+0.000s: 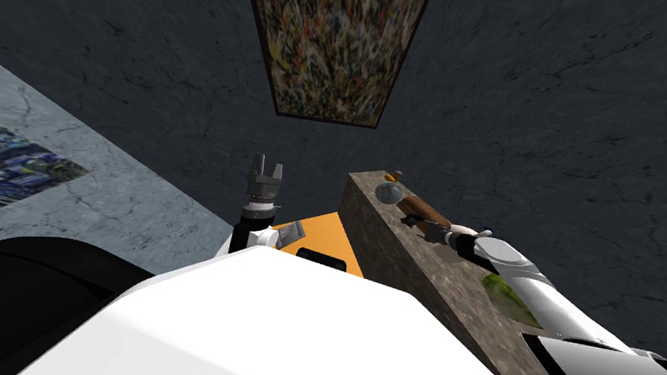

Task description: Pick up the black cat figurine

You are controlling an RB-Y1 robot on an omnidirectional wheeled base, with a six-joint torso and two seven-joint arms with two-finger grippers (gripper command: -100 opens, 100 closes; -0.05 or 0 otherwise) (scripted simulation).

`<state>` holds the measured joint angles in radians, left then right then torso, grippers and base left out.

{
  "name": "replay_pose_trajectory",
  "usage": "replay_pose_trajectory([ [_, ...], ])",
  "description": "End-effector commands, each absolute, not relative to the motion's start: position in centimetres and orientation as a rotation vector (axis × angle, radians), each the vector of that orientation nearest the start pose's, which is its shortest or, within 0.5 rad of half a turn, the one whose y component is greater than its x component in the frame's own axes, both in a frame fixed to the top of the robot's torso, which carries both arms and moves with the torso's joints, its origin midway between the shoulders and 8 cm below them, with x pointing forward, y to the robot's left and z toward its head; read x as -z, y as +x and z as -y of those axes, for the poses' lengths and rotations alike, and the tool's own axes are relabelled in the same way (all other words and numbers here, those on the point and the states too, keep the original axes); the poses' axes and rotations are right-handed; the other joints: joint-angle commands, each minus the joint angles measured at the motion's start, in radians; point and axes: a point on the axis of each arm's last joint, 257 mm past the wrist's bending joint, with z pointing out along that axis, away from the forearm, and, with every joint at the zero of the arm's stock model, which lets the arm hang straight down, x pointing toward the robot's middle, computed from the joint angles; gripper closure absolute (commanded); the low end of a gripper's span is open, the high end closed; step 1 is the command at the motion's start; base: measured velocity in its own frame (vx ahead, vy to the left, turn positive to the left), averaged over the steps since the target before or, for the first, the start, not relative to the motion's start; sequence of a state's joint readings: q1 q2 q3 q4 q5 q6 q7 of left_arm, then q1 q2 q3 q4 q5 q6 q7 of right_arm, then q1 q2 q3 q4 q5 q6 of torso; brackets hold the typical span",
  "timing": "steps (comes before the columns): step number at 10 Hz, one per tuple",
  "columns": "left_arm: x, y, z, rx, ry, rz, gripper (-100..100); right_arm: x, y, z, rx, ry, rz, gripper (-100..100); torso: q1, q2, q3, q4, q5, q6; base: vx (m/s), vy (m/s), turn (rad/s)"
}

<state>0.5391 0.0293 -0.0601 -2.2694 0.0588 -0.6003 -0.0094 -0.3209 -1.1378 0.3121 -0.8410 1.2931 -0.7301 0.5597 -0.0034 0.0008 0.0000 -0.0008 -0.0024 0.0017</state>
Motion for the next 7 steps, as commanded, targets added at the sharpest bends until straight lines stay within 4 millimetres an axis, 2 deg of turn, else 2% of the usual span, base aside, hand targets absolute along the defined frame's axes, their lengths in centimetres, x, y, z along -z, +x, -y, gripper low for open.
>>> replay_pose_trajectory([
  [1, -2.5, 32.8, -26.7, 1.388, -0.639, -0.562, 0, 31.1, 47.7, 55.6, 0.472, -1.579, -1.928, -100, 0.000, 0.000, 0.000, 0.000, 0.000, 0.000, -0.018, -0.028, -0.178],
  [3, -2.5, 32.8, -26.7, 1.388, -0.639, -0.562, 0, 27.9, 51.2, 54.2, 0.510, -1.579, -1.857, -100, -0.002, 0.002, 0.001, 0.000, -0.001, 0.000, -0.029, -0.018, -0.065],
  [5, -2.5, 32.8, -26.7, 1.388, -0.639, -0.562, 0, 27.9, 51.3, 54.2, 0.510, -1.579, -1.856, -100, 0.001, 0.001, 0.001, 0.001, 0.001, -0.001, -0.005, -0.003, 0.014],
  [6, -2.5, 32.8, -26.7, 1.388, -0.639, -0.562, 0, 30.4, 51.1, 52.4, 0.459, -1.643, -1.874, -100, 0.002, 0.000, 0.001, 0.001, 0.001, -0.001, -0.030, -0.018, -0.200],
  [7, -2.5, 32.8, -26.7, 1.388, -0.639, -0.562, 0, 30.6, 51.5, 51.6, 0.454, -1.664, -1.864, -100, 0.001, 0.002, 0.001, 0.001, 0.000, 0.000, -0.033, -0.025, -0.120],
])
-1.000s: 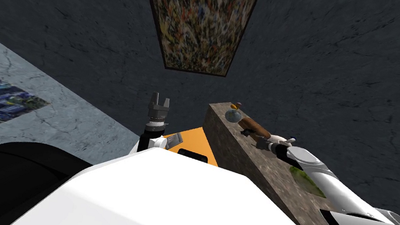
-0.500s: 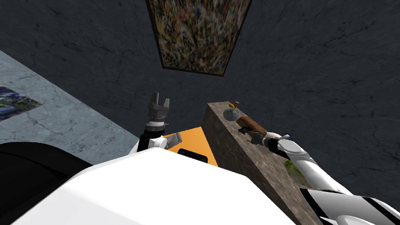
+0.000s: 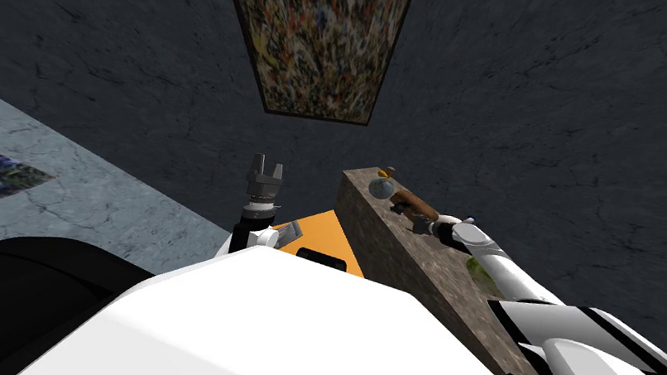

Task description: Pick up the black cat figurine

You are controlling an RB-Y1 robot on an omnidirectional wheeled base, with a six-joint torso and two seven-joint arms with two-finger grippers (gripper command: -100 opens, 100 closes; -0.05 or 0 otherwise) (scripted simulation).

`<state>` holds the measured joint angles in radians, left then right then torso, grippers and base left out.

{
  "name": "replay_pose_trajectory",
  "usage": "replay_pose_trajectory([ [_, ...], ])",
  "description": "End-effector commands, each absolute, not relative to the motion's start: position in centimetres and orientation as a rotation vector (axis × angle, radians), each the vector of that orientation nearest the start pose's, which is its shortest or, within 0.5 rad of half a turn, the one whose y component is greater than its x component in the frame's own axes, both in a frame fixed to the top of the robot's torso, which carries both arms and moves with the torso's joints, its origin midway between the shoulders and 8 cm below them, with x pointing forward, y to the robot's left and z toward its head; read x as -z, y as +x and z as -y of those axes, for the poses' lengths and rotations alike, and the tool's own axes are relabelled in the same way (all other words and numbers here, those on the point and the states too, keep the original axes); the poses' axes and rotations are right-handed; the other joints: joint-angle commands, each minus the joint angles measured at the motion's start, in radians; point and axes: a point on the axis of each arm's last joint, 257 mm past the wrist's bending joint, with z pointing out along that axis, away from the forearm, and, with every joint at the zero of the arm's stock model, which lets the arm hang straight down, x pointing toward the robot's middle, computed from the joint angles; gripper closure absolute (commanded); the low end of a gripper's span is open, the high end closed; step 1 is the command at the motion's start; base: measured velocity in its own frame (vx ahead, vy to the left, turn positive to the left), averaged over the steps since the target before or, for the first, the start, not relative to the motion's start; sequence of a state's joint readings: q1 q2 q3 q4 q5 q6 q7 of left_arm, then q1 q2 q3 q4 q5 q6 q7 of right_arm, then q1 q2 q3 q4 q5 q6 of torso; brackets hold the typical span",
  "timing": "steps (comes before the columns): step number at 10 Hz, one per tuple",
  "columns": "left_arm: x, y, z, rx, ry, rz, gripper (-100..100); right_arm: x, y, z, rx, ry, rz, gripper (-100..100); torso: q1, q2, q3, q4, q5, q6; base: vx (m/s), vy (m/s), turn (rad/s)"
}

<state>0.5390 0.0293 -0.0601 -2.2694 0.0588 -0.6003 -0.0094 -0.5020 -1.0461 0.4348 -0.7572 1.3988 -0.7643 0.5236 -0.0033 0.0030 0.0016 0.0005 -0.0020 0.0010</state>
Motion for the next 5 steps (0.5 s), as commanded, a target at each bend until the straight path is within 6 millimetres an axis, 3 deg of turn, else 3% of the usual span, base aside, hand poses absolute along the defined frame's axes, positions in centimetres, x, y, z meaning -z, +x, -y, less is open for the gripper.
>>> replay_pose_trajectory([
  [1, -2.5, 32.8, -26.7, 1.388, -0.639, -0.562, 0, 29.5, 52.5, 51.9, 0.475, -1.646, -1.860, -100, 0.000, 0.000, 0.000, 0.000, 0.000, 0.000, -0.018, -0.018, 0.017],
  [2, -2.5, 32.8, -26.7, 1.388, -0.639, -0.562, 0, 27.7, 54.0, 51.3, 0.494, -1.638, -1.825, -100, 0.001, -0.001, 0.000, 0.000, 0.000, 0.000, -0.007, -0.007, 0.022],
  [5, -2.5, 32.8, -26.7, 1.388, -0.639, -0.562, 0, 27.2, 54.5, 51.1, 0.500, -1.636, -1.815, -100, 0.002, -0.002, -0.001, 0.000, 0.001, 0.000, 0.000, 0.000, 0.000],
])
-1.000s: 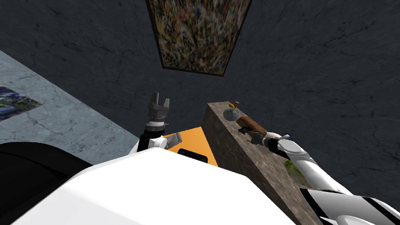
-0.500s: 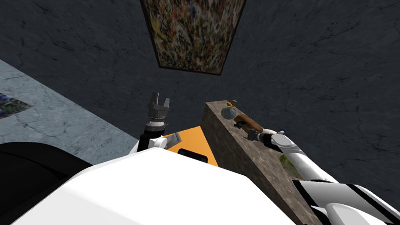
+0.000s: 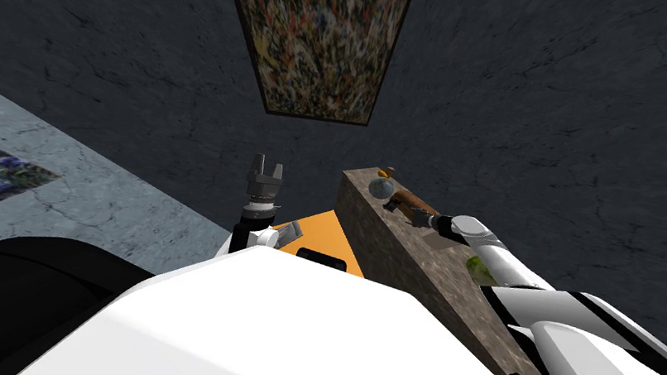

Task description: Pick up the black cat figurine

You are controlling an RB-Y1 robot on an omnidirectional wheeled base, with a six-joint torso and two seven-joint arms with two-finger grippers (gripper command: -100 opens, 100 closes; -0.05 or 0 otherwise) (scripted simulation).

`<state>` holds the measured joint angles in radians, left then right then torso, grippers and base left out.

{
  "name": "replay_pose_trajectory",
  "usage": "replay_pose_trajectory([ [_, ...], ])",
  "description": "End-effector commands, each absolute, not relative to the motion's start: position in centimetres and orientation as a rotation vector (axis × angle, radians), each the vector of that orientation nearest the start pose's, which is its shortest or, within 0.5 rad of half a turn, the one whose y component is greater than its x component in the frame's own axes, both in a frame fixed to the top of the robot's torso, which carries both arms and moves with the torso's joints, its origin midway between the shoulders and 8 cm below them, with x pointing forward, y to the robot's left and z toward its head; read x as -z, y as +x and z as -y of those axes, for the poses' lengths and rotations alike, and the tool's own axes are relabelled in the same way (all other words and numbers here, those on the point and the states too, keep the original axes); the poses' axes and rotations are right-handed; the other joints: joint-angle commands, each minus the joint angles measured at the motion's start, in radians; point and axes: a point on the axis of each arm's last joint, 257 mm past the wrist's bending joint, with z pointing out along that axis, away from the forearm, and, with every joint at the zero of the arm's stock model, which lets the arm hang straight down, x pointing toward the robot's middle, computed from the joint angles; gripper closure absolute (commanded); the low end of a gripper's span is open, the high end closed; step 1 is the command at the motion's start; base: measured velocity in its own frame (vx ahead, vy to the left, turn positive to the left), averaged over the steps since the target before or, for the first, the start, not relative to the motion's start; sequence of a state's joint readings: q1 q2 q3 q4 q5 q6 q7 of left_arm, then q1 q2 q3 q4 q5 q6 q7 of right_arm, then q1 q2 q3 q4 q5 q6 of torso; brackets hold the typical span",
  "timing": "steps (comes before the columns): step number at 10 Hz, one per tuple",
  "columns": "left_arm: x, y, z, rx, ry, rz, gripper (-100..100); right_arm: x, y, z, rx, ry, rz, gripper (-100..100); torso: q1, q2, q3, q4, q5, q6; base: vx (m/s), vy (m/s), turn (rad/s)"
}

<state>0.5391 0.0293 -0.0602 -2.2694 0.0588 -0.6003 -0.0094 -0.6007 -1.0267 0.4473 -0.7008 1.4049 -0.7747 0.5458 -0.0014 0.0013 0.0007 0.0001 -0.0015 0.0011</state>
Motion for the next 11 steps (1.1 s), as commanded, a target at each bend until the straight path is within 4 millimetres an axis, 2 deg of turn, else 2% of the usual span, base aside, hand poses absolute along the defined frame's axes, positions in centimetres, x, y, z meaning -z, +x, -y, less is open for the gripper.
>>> replay_pose_trajectory([
  [1, -2.5, 32.8, -26.7, 1.388, -0.639, -0.562, 0, 29.3, 54.6, 49.3, 0.457, -1.697, -1.833, -100, 0.000, 0.000, 0.000, 0.000, 0.000, 0.000, -0.032, -0.032, -0.195],
  [2, -2.5, 32.8, -26.7, 1.388, -0.639, -0.562, 0, 28.9, 55.2, 49.0, 0.468, -1.715, -1.825, -100, -0.002, 0.002, 0.001, 0.000, -0.001, 0.001, -0.037, -0.031, -0.106],
  [4, -2.5, 32.8, -26.7, 1.388, -0.639, -0.562, 0, 26.0, 57.5, 47.9, 0.500, -1.703, -1.770, -100, -0.001, 0.001, 0.001, 0.000, 0.000, 0.000, -0.012, -0.009, 0.011],
  [5, -2.5, 32.8, -26.7, 1.388, -0.639, -0.562, 0, 28.2, 57.3, 46.5, 0.460, -1.760, -1.803, -100, 0.000, 0.000, 0.000, 0.000, 0.000, 0.000, -0.024, -0.025, -0.172],
  [7, -2.5, 32.8, -26.7, 1.388, -0.639, -0.562, 0, 25.1, 59.8, 45.2, 0.505, -1.782, -1.738, -100, -0.001, 0.002, 0.001, 0.000, 0.000, 0.000, -0.028, -0.020, -0.065],
  [8, -2.5, 32.8, -26.7, 1.388, -0.639, -0.562, 0, 24.5, 60.1, 46.0, 0.521, -1.761, -1.757, -100, 0.000, 0.001, 0.001, 0.000, 0.000, -0.001, -0.005, -0.007, 0.033],
  [9, -2.5, 32.8, -26.7, 1.388, -0.639, -0.562, 0, 23.9, 60.6, 44.7, 0.518, -1.777, -1.717, -100, 0.000, 0.001, 0.001, 0.000, 0.000, 0.000, 0.000, 0.000, 0.000],
  [11, -2.5, 32.8, -26.7, 1.388, -0.639, -0.562, 0, 23.9, 60.6, 44.7, 0.518, -1.777, -1.717, -100, 0.000, 0.000, 0.000, 0.000, 0.000, 0.000, 0.000, 0.000, 0.000],
])
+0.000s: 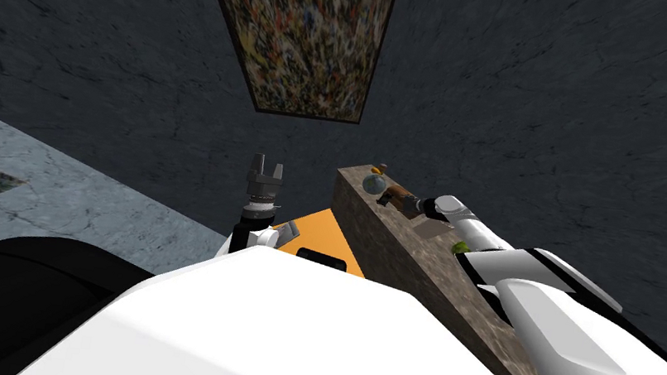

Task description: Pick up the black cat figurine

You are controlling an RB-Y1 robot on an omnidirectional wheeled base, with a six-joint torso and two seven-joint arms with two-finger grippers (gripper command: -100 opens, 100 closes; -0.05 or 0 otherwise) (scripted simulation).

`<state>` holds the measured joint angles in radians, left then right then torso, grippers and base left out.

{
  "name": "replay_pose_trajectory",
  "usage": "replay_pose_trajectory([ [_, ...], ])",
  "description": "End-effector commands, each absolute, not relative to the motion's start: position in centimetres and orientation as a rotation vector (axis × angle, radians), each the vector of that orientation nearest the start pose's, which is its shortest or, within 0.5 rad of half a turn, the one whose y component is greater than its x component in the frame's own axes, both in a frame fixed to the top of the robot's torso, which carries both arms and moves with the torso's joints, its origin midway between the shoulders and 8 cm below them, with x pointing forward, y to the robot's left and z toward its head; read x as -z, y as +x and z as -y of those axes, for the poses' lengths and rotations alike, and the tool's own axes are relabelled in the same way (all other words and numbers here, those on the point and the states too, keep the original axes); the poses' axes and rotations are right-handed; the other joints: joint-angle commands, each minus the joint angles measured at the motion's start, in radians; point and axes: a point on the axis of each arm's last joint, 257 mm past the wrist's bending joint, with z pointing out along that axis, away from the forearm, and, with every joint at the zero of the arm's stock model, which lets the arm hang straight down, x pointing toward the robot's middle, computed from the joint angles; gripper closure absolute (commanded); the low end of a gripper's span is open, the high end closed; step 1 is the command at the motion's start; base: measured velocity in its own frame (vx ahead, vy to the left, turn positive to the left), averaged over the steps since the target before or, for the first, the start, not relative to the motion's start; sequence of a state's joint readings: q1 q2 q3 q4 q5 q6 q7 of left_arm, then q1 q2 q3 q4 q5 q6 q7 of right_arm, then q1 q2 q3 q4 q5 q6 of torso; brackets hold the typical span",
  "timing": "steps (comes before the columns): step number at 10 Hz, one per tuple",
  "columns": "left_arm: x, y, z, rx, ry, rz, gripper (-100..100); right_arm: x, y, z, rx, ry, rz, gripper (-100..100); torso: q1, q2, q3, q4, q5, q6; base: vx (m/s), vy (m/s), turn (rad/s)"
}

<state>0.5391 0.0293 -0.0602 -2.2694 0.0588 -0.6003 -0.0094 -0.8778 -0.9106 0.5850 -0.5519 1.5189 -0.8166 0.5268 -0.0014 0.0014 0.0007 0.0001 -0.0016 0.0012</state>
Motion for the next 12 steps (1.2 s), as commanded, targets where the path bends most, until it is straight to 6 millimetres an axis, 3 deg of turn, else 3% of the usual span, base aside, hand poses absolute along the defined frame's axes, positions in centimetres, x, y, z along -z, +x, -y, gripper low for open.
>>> replay_pose_trajectory([
  [1, -2.5, 32.8, -26.7, 1.388, -0.639, -0.562, 0, 24.0, 60.6, 44.8, 0.519, -1.778, -1.717, -100, 0.000, 0.000, 0.000, 0.000, 0.000, 0.000, 0.000, 0.000, 0.000],
  [2, -2.5, 32.8, -26.7, 1.388, -0.639, -0.562, 0, 23.9, 60.6, 44.8, 0.519, -1.777, -1.718, 100, 0.000, 0.000, 0.000, 0.000, 0.000, 0.000, 0.000, 0.000, 0.000],
  [6, -2.5, 32.8, -26.7, 1.388, -0.639, -0.562, 0, 23.9, 60.6, 44.8, 0.519, -1.777, -1.718, 100, 0.000, 0.000, 0.000, 0.000, 0.000, 0.000, 0.000, 0.000, 0.000],
  [8, -2.5, 32.8, -26.7, 1.388, -0.639, -0.562, 0, 23.5, 60.7, 45.3, 0.536, -1.792, -1.705, -100, 0.000, 0.000, 0.000, 0.000, 0.000, 0.000, -0.036, 0.027, 0.049],
  [10, -2.5, 32.8, -26.7, 1.389, -0.639, -0.562, 0, 21.9, 60.9, 46.4, 0.571, -1.820, -1.687, -100, 0.007, 0.006, 0.004, 0.001, 0.002, 0.000, -0.126, 0.131, 0.070],
  [12, -2.5, 32.8, -26.7, 1.389, -0.639, -0.562, 0, 21.9, 60.9, 46.4, 0.571, -1.820, -1.687, -100, 0.007, 0.007, 0.004, 0.002, 0.002, 0.000, -0.052, 0.064, -0.004],
])
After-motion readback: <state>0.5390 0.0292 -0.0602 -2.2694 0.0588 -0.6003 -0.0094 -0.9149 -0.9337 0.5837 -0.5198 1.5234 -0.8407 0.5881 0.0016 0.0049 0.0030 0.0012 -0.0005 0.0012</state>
